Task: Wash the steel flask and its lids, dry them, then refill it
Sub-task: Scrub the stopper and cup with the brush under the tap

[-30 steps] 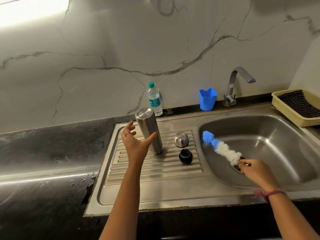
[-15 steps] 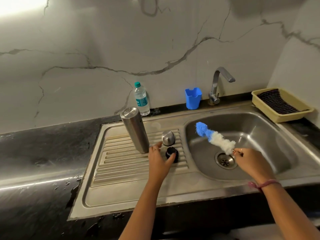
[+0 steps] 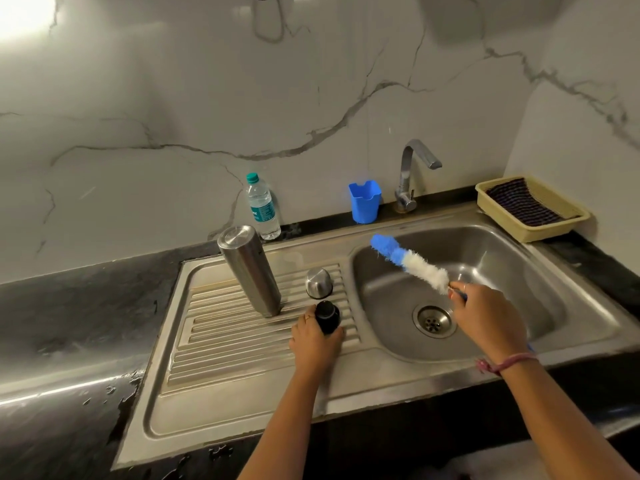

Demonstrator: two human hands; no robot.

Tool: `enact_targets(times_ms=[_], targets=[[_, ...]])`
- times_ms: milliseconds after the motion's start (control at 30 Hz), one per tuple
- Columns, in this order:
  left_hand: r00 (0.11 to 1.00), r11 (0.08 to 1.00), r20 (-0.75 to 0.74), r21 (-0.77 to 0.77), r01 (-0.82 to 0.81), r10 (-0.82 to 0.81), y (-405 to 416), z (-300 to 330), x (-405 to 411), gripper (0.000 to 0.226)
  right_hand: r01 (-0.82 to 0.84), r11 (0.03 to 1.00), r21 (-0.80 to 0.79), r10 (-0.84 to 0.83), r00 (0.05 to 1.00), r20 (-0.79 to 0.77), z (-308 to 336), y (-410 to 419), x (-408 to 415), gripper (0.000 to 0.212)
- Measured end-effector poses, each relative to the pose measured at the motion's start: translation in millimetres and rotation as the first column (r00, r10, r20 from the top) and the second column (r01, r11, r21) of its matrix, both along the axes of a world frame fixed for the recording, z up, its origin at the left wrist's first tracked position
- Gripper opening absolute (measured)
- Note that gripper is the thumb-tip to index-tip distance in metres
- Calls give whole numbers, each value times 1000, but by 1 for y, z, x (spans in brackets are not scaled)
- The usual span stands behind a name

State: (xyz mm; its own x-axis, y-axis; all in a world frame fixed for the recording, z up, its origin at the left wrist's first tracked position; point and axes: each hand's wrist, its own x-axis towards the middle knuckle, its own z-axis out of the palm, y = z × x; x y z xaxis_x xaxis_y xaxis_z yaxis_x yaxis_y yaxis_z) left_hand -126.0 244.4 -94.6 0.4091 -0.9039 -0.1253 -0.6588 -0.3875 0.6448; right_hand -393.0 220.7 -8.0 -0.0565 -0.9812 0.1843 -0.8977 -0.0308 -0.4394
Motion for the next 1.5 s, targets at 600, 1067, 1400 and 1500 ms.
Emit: enact_targets(times_ms=[600,1067,1400,1500], targets=[[984,977,-160,-181,-109,80,-22,1,-34,58,35,998,47,-37,998,58,-23,-32,-61,30],[934,928,-28,-122,351,-357,-150,52,-109,94,84,987,135,-103,985,140,-37,-87,-145,20],[800,837,246,145,528,-548,-255,75,-139,124,88,983,158,-117,976,185,-48,-117,-173,19],[755,815,306,224,535,-580,-284,79,-139,124,102,982,158,-133,970,204,-53,-126,-177,19]])
